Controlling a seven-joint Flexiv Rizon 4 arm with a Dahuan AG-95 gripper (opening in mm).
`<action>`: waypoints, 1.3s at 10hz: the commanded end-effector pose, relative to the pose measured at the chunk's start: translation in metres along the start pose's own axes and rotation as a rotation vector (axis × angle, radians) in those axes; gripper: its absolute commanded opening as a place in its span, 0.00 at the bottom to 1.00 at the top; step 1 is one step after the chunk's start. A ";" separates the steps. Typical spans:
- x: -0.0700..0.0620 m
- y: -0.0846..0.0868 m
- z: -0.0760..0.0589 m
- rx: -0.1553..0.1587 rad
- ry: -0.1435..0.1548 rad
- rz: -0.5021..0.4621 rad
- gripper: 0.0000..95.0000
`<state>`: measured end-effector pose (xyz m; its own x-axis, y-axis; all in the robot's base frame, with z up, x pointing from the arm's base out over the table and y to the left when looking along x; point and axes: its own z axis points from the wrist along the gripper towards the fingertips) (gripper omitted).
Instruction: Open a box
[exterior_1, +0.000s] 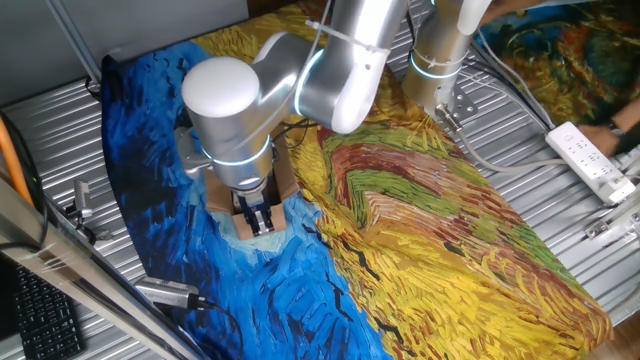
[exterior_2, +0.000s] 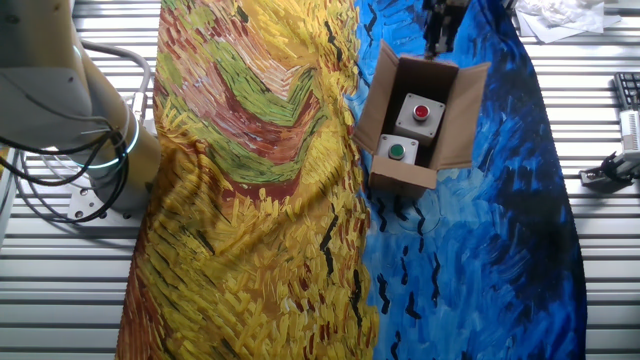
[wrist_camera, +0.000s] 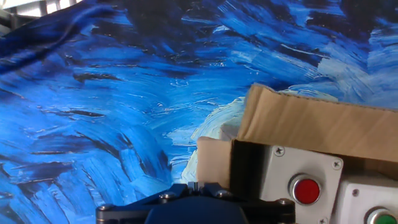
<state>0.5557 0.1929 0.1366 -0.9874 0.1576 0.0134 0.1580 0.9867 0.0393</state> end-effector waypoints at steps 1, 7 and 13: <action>0.011 -0.001 -0.026 -0.014 -0.012 0.025 0.00; 0.045 -0.083 -0.087 -0.020 0.004 -0.050 0.00; 0.059 -0.123 -0.106 0.028 -0.076 -0.028 0.00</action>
<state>0.4782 0.0757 0.2383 -0.9893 0.1288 -0.0680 0.1284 0.9917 0.0103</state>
